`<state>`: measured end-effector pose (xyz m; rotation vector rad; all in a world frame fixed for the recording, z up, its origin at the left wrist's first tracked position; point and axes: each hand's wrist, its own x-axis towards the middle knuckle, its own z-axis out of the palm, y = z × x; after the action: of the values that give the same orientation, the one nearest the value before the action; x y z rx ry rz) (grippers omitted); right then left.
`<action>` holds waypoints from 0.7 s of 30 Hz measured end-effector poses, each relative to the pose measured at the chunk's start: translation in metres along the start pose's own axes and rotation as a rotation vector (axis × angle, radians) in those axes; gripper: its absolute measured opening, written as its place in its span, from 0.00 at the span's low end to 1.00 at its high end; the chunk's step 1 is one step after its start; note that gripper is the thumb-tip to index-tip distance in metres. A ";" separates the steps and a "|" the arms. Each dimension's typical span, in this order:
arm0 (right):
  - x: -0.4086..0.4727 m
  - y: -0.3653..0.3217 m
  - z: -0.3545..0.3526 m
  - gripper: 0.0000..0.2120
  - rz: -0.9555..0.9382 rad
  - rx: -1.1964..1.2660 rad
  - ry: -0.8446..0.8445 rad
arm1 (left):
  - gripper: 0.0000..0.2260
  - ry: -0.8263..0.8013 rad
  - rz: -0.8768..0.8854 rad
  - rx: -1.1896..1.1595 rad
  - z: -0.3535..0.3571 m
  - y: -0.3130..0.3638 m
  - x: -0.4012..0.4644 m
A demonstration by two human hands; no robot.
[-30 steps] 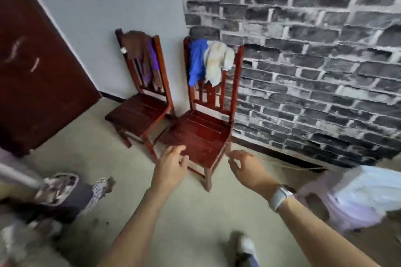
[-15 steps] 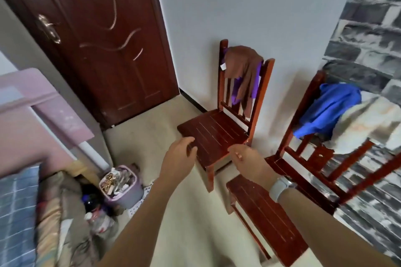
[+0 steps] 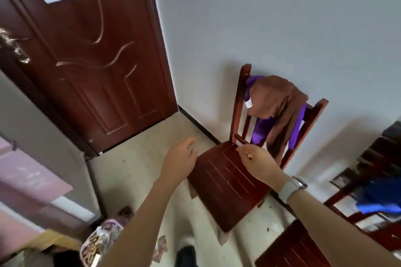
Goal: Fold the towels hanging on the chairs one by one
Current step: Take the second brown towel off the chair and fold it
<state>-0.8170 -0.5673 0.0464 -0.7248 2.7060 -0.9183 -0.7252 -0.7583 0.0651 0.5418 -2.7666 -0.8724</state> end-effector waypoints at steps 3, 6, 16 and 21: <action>0.059 0.000 -0.005 0.12 0.130 0.030 0.114 | 0.16 -0.108 0.077 -0.034 -0.002 -0.012 0.080; 0.105 0.003 -0.015 0.12 0.281 0.042 0.218 | 0.15 -0.211 0.170 -0.051 0.001 -0.016 0.154; 0.192 0.059 -0.086 0.17 0.557 -0.225 0.554 | 0.15 -0.361 0.542 -0.098 0.070 0.059 0.303; 0.224 0.098 -0.103 0.27 0.669 -0.433 0.301 | 0.19 -0.425 0.680 -0.052 0.106 0.092 0.338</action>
<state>-1.0821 -0.5603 0.0624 0.3095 3.1043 -0.2966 -1.0911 -0.7684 0.0563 -0.6423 -2.9334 -0.9477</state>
